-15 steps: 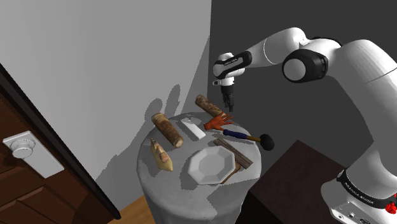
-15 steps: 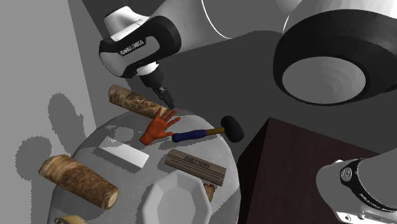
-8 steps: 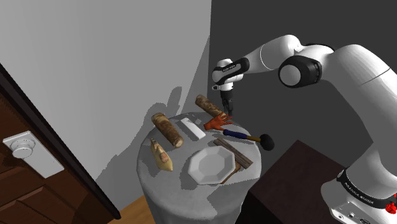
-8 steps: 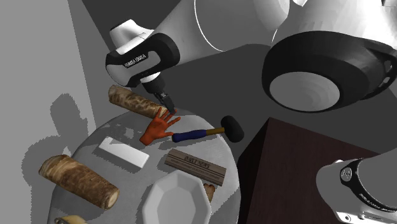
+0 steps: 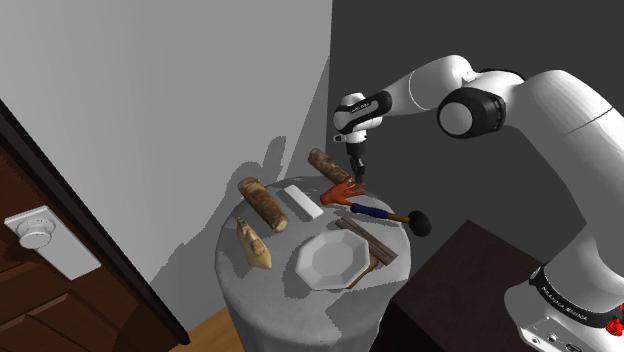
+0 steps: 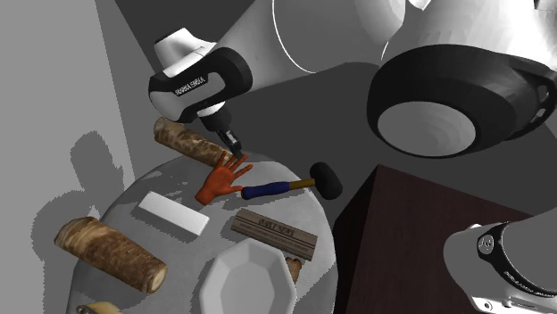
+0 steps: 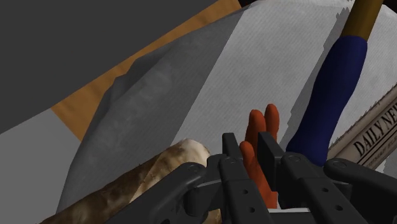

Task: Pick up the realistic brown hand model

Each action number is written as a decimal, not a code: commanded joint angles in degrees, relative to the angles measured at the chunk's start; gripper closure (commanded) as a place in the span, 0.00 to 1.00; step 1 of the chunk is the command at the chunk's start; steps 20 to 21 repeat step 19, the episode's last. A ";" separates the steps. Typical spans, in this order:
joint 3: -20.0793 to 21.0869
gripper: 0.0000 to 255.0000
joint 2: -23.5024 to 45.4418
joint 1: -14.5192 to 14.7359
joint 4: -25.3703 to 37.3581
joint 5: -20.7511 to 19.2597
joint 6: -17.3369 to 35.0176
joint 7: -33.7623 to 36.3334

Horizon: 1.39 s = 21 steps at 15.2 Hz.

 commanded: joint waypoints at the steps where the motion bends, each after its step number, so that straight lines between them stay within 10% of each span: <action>1: -0.01 1.00 0.03 -0.01 0.00 -0.01 0.00 0.00; 21: -0.65 1.00 -7.84 0.41 -1.95 -0.70 -5.90 0.44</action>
